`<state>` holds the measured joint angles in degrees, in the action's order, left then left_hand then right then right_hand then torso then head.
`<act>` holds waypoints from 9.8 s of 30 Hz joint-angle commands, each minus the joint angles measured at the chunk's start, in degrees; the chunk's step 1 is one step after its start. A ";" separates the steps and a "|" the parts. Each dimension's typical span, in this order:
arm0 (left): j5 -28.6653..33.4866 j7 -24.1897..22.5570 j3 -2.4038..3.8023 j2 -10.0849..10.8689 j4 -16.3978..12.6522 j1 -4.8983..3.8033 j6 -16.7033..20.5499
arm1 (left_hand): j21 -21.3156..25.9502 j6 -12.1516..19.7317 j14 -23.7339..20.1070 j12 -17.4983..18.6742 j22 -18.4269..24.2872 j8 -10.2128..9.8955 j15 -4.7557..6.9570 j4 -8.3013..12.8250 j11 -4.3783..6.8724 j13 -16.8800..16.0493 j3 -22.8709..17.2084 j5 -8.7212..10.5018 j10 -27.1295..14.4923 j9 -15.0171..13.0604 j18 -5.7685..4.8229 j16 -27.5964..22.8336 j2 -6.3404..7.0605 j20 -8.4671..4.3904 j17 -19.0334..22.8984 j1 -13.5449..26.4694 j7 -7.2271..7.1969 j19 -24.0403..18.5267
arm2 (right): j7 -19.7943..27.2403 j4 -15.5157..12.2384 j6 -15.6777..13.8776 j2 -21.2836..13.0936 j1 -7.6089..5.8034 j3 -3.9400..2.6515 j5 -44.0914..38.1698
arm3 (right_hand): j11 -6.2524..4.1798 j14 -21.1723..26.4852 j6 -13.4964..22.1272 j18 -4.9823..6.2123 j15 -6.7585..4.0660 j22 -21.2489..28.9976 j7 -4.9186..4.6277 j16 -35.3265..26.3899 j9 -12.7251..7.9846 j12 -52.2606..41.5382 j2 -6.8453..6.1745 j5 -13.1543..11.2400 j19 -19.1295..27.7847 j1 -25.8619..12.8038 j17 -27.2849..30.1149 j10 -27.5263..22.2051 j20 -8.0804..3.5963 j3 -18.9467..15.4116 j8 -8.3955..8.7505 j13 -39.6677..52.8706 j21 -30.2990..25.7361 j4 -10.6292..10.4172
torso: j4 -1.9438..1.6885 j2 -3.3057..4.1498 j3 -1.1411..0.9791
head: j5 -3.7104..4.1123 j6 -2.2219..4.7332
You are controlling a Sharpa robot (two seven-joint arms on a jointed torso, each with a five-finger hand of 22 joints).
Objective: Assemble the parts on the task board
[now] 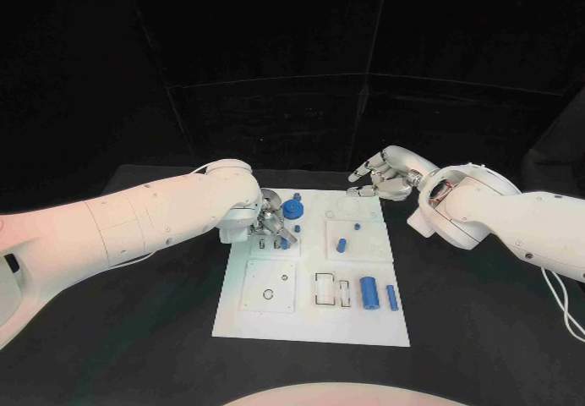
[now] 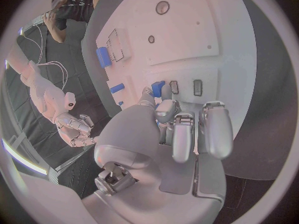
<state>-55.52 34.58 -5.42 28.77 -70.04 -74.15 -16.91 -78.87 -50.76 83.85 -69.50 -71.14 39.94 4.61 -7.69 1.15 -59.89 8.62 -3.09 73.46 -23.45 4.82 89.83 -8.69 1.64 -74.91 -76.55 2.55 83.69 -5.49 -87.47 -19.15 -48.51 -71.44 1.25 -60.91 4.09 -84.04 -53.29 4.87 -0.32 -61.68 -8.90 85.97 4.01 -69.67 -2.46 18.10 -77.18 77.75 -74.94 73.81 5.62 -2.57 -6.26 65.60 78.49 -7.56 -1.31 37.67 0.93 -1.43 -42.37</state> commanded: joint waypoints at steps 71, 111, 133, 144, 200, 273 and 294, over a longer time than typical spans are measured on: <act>-2.73 -1.02 -0.10 7.61 -8.29 3.48 12.90 | -0.08 1.78 6.15 1.49 -1.07 1.80 0.29 10.66 0.25 -0.06 -47.53 -5.67 1.64 -5.07 -1.13 0.17 13.12 -0.26 -15.09 10.99 0.30 -0.06 | 0.23 0.91 1.29 0.15 -0.10 0.00 -1.33 | -0.35 -4.14 -0.27 0.51 -0.32 0.36 0.12 -0.26 -0.03 -0.07 0.29 2.59 0.18 0.96 -6.87 0.00 -0.17 -0.93 -0.50 -0.27 -0.52 -0.25 | -0.29 0.02 0.01 | -0.70 -0.61; -2.80 -0.30 -0.09 5.93 -5.82 3.41 12.95 | -1.30 -1.27 6.15 -1.91 -3.80 5.55 1.41 -1.11 1.57 -3.32 -29.93 -3.87 3.70 -7.41 -1.61 0.17 14.70 -1.32 -15.09 23.21 -1.38 1.00 | 0.08 1.20 1.43 0.51 -0.09 0.00 -1.33 | -0.28 -3.97 -0.08 0.77 -0.29 1.97 0.11 -0.81 -0.04 0.46 0.57 -1.58 0.78 -0.50 -6.10 -0.45 -0.16 -3.37 -0.70 -1.17 -1.41 -2.21 | -0.28 0.01 -0.02 | -0.51 -0.86; -2.79 -0.94 3.89 9.19 -9.13 1.78 11.70 | 0.86 2.82 6.15 1.74 -1.38 4.24 0.93 -6.67 0.82 2.29 -14.45 0.09 0.05 -7.07 -1.08 0.17 13.84 -1.16 -15.09 19.01 -0.39 -0.06 | 0.32 1.53 0.96 0.61 -0.09 0.01 -1.33 | -0.23 -3.91 0.08 0.87 -0.26 2.58 0.07 -1.01 -0.06 0.70 0.73 -2.13 1.01 -1.15 -5.83 -0.70 -0.14 -4.40 -0.73 -1.54 -1.74 -3.08 | -0.28 0.01 0.02 | -0.32 -0.53; -4.36 0.26 5.03 6.31 0.54 -2.66 -1.09 | 4.21 7.44 6.15 3.70 2.53 -1.23 -1.37 -7.55 -1.85 5.83 -10.39 0.15 -2.81 -2.80 -0.25 0.17 11.05 1.10 -15.09 14.99 2.58 -1.60 | 0.27 1.78 1.00 0.83 -0.09 0.01 -1.33 | -0.25 -3.90 0.12 0.87 -0.26 2.61 0.08 -1.06 -0.05 0.65 1.01 -0.93 0.98 -0.78 -5.80 -0.71 -0.13 -4.81 -0.79 -1.54 -1.81 -3.29 | -0.21 0.10 0.00 | -0.73 -0.19; -5.38 -3.13 3.17 -4.82 19.13 -0.39 -4.87 | 2.97 2.94 6.15 1.80 0.35 0.12 -0.63 -6.11 -0.86 4.73 -6.35 0.10 -1.49 -1.03 -0.61 0.17 6.68 0.58 -15.09 9.59 1.40 -0.65 | 0.39 2.40 1.43 2.05 -0.07 0.01 -1.33 | -0.30 -3.93 0.17 0.89 -0.32 2.76 0.12 -1.12 -0.04 0.62 1.65 1.74 0.93 0.42 -5.82 -0.76 -0.18 -5.54 -0.95 -1.59 -1.95 -3.50 | -0.26 0.01 -0.01 | -0.48 -1.10; -7.61 -5.25 2.39 12.09 -9.03 4.23 14.22 | 2.11 4.44 6.15 0.76 -1.89 6.74 0.60 6.28 0.70 3.70 -35.10 0.27 0.38 -4.72 -0.96 0.17 7.22 -0.57 -15.09 6.78 -0.30 0.11 | 0.41 2.79 2.09 1.87 -0.05 0.03 -1.32 | -0.32 -3.93 0.16 0.88 -0.34 2.75 0.13 -1.15 -0.03 0.51 1.80 2.40 0.90 0.69 -5.80 -0.68 -0.20 -5.67 -1.00 -1.49 -1.96 -3.55 | -0.38 -0.07 -0.03 | -1.45 -1.68; -9.06 -4.80 1.66 12.08 -9.76 4.86 11.98 | 2.13 4.43 6.15 0.79 -1.89 6.84 0.63 6.37 0.72 3.77 -35.79 0.27 0.40 -4.76 -0.96 0.17 7.56 -0.60 -15.09 7.14 -0.32 0.12 | 0.30 2.74 2.26 1.78 -0.05 0.03 -1.32 | -0.33 -3.92 0.16 0.90 -0.34 2.86 0.13 -1.18 -0.03 0.58 1.82 2.67 0.94 0.74 -5.75 -0.74 -0.21 -5.81 -1.02 -1.58 -2.02 -3.61 | -0.38 -0.07 -0.01 | -1.51 -1.73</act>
<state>-63.16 29.67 -3.60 40.83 -79.72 -69.45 -3.51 -76.44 -46.29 84.06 -68.40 -72.97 46.43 4.81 -4.65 1.84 -56.10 -23.53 -2.42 73.40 -25.23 3.96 89.82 -1.04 1.31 -74.90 -69.45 2.72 83.60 -5.45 -84.64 -17.21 -46.71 -71.38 1.31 -62.09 3.68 -84.04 -53.29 4.88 -0.31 -58.88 -8.90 85.07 4.01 -69.16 -0.88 20.56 -76.59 77.96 -74.92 73.39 5.42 -8.12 -7.10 64.05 76.73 -11.22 -1.65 37.60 0.90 -2.93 -44.10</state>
